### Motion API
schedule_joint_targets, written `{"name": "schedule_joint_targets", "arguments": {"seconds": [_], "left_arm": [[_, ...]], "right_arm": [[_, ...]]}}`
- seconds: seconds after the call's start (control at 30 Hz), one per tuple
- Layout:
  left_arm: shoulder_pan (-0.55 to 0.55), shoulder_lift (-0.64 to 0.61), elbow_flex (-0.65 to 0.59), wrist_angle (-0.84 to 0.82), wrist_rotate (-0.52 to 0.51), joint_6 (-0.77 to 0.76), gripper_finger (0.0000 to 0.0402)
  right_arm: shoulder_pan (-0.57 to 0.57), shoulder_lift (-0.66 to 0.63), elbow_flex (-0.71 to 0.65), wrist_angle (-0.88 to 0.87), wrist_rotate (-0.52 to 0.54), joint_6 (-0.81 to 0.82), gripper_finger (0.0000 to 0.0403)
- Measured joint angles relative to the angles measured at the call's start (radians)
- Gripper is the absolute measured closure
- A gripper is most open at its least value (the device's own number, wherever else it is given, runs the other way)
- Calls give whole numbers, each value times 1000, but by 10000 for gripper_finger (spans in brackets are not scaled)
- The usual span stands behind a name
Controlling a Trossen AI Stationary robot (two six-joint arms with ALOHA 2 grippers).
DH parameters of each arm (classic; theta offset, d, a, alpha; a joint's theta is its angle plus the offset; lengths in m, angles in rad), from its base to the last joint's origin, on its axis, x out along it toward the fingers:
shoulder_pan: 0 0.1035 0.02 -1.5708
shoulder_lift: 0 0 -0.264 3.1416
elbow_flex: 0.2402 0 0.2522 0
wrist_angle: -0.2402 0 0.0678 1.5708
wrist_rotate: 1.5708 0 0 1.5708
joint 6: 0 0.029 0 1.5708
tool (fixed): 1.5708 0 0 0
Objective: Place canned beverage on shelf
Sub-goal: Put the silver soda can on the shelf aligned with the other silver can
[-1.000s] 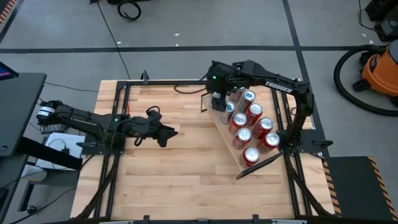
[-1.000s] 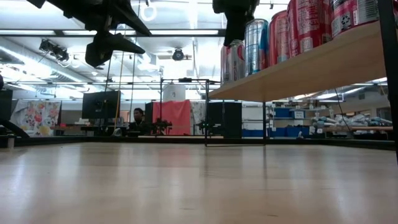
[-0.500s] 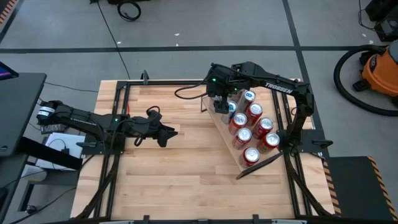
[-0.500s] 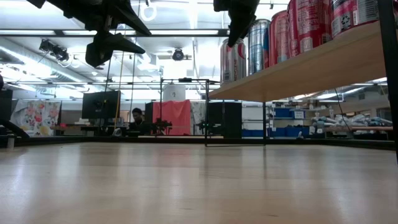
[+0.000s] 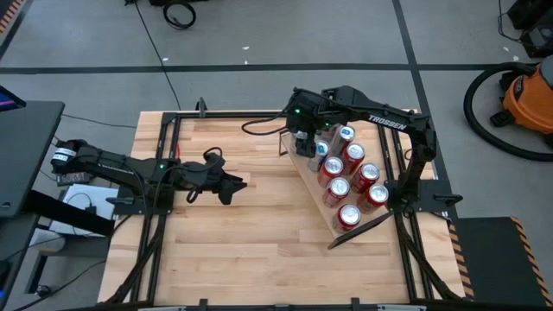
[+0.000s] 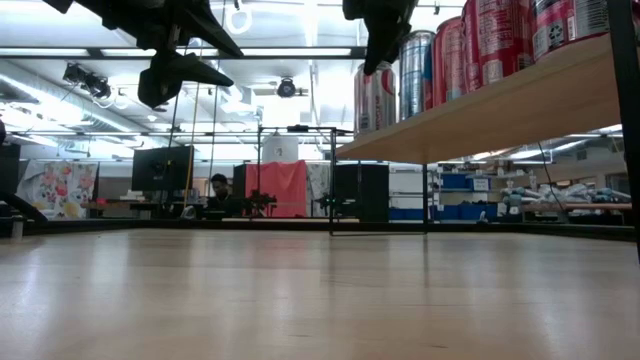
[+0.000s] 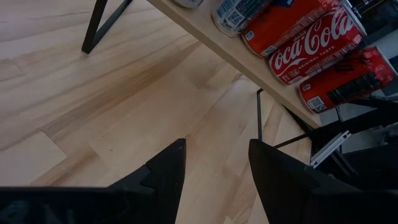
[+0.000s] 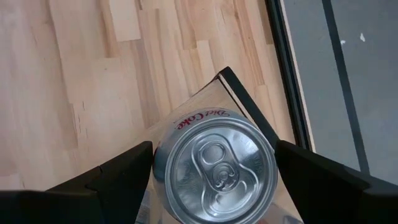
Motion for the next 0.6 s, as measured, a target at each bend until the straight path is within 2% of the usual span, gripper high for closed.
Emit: {"name": "schedule_joint_targets", "arguments": {"seconds": [0.37,0.6], "left_arm": [[0,0,0,-11,0,15,216],[0,0,0,-12,28,47,216]], "right_arm": [[0,0,0,-4,93,2,55],[1,-7,7,-6,94,18,54]]}}
